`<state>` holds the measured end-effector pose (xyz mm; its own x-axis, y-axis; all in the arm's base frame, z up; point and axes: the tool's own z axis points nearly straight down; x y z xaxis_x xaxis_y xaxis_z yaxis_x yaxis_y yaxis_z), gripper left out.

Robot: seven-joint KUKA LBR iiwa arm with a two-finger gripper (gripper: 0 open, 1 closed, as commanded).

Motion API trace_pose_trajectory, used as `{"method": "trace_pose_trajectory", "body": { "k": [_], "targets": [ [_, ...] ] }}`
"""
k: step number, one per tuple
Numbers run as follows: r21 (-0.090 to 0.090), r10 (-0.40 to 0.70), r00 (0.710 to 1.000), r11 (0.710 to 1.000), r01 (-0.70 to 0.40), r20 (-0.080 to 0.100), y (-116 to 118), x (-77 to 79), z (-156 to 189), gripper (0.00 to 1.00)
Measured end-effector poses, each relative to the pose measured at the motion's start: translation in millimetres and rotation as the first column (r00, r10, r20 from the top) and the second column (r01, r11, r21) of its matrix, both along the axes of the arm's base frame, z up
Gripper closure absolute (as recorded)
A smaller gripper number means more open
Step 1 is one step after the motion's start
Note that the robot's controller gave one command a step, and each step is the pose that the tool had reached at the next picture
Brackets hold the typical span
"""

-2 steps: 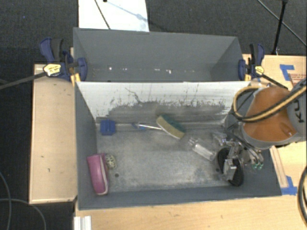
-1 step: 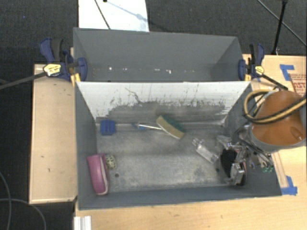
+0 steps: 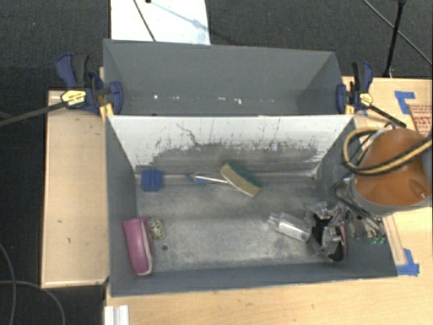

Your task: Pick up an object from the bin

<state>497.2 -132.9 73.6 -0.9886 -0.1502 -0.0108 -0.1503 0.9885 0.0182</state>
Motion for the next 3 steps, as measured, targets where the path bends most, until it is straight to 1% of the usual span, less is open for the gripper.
{"method": "trace_pose_trajectory", "body": {
  "k": [1,2,3],
  "targets": [
    [-0.018,0.086,0.996,0.996,-0.086,-0.006,24.3,-4.9,14.8,1.00],
    [-0.025,0.304,0.953,0.952,-0.304,0.000,-9.9,-4.6,124.4,1.00],
    [-0.020,0.302,0.953,0.953,-0.302,-0.005,-8.4,-5.7,121.1,0.00]
  ]
}}
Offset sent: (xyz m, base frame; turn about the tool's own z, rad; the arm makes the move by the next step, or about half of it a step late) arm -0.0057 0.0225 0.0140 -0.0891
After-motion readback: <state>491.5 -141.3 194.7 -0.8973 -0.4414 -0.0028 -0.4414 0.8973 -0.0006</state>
